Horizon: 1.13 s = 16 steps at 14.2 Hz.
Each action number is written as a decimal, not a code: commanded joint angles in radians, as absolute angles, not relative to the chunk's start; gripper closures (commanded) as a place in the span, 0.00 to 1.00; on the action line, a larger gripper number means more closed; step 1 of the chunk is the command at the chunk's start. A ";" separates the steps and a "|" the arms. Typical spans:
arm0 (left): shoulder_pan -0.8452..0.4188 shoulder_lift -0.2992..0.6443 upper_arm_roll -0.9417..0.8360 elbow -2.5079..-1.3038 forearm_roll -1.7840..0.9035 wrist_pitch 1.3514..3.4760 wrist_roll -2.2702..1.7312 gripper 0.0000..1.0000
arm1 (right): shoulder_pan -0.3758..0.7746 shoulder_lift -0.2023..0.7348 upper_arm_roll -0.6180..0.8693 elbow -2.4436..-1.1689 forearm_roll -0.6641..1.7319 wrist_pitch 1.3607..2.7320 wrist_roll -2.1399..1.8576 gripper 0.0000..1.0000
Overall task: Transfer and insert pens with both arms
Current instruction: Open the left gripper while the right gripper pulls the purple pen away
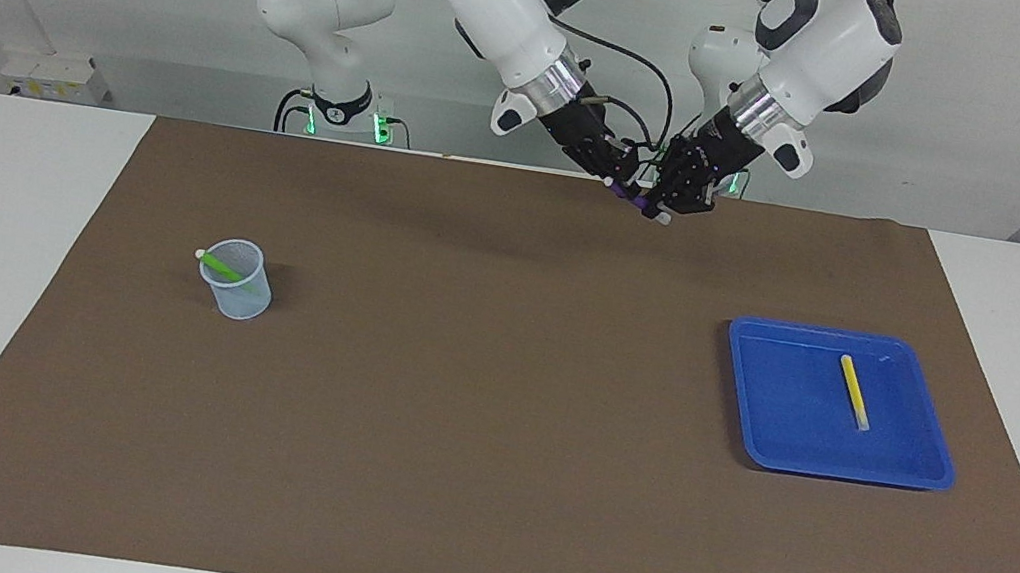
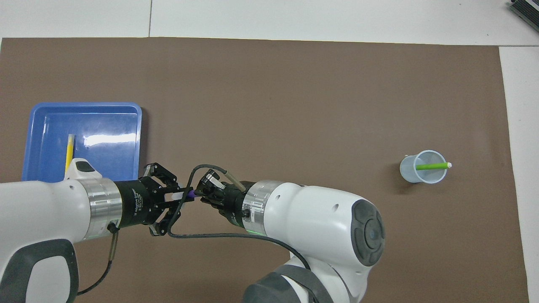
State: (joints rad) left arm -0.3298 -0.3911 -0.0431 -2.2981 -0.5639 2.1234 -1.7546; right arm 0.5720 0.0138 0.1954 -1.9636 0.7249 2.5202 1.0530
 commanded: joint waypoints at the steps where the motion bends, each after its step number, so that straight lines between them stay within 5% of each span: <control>1: -0.342 -0.425 -0.031 -2.327 -0.578 2.132 -1.750 0.71 | 0.555 0.008 0.193 -1.977 0.746 2.533 1.005 0.98; 10: -0.322 -0.434 -0.026 -2.329 -0.577 2.056 -1.593 0.69 | 0.390 -0.024 0.187 -1.964 0.593 2.139 0.585 0.99; 16: -0.120 -0.463 -0.025 -2.327 -0.558 1.817 -1.032 0.69 | 0.191 -0.112 0.186 -1.957 0.278 1.742 0.018 0.99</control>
